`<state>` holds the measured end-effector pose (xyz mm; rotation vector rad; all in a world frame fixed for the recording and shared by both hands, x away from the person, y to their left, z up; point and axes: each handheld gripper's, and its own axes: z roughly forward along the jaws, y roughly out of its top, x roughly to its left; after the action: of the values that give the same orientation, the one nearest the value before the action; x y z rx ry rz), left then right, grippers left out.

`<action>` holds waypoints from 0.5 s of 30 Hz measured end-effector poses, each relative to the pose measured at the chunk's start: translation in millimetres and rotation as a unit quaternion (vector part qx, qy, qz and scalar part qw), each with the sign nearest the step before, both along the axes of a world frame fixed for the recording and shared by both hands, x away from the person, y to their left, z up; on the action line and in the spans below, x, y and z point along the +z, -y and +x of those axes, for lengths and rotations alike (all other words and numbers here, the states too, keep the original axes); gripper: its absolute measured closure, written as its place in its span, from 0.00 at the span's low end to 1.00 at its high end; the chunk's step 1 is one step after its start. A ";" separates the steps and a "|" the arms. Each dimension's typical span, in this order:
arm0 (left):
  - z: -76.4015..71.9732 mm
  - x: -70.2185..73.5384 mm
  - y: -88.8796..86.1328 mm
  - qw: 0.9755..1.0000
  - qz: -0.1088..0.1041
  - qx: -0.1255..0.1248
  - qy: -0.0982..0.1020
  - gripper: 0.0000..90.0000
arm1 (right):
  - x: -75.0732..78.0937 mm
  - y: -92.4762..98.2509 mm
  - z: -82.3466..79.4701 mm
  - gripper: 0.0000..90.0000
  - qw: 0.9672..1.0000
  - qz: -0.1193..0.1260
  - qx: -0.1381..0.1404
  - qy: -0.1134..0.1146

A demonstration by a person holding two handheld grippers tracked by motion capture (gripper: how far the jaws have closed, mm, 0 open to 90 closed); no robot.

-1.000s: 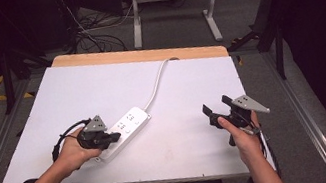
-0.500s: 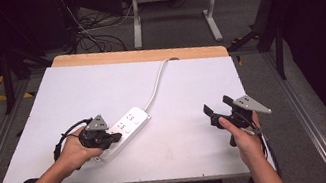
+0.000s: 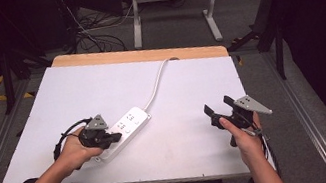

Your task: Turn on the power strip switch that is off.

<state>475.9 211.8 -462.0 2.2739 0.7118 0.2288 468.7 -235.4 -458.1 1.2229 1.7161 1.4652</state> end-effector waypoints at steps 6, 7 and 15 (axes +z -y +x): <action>-0.3 0.1 0.0 1.000 0.000 0.001 0.001 1.00 | 0.6 0.2 -0.9 0.14 1.000 -0.002 -0.001 0.002; -0.3 0.1 0.0 1.000 0.000 0.001 0.001 1.00 | 0.5 -0.3 -1.0 0.14 1.000 -0.003 -0.001 0.002; 0.2 0.4 0.2 1.000 0.000 0.002 0.001 1.00 | 0.5 0.4 -1.1 0.14 1.000 -0.003 -0.001 0.002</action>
<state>476.1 211.6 -461.7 2.2732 0.7159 0.2322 467.6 -235.8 -457.6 1.2182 1.7154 1.4589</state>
